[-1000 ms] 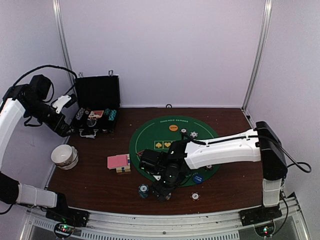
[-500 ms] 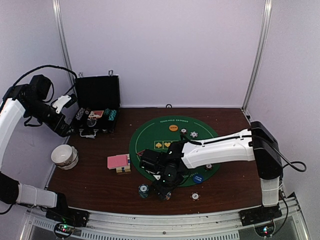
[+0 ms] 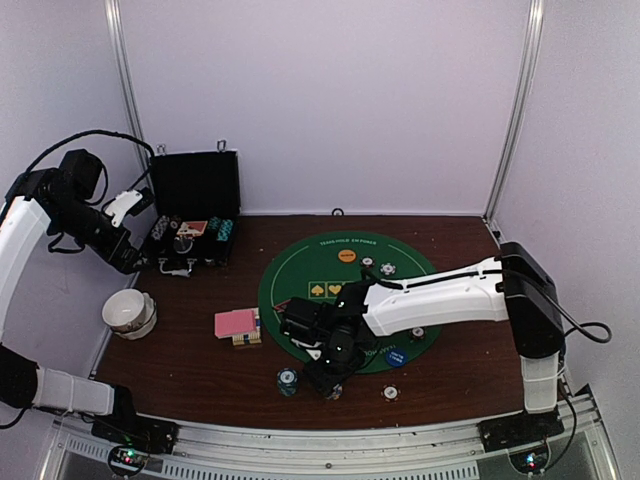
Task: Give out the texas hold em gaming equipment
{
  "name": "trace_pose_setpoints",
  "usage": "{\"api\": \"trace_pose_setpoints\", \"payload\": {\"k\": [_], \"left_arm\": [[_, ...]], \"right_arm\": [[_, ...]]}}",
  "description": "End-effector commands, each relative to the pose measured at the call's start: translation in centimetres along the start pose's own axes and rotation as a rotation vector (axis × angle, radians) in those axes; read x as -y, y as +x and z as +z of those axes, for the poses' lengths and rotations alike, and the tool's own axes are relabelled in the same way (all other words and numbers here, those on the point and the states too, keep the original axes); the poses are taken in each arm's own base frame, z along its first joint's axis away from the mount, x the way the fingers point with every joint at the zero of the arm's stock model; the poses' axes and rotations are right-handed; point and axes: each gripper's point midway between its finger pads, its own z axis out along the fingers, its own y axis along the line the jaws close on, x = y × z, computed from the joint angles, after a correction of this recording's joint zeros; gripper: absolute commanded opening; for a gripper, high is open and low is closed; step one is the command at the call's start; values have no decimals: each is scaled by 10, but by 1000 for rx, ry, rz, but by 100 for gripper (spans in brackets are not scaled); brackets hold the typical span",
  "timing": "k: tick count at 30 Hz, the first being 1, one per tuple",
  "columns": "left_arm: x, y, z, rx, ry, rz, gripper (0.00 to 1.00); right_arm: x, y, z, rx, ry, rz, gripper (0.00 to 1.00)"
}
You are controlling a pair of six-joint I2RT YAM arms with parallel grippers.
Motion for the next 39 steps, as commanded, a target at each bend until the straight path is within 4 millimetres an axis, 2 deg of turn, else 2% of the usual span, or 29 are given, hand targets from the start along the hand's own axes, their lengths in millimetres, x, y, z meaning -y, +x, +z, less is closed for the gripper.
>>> {"api": "trace_pose_setpoints", "payload": {"k": [1,5,16,28,33,36,39], "left_arm": [[0,-3,-3,22,-7,19,98],[0,-2,-3,21,-9,20,98],[0,-3,-2,22,-7,17,98],[0,-3,-3,23,-11,19,98],[-1,-3,-4,25,-13,22,98],[0,-4,-4,26,-12,22,98],[-1,-4,-4,28,-14,21,98]], "right_arm": [[3,5,9,-24,7,1,59],[4,6,9,-30,10,-2,58],[3,1,-4,-14,8,-6,37],[8,-20,-48,40,31,-26,34],[22,-41,-64,83,53,-2,34],[38,-57,-69,101,69,35,33],[62,-76,-67,122,104,84,31]]}}
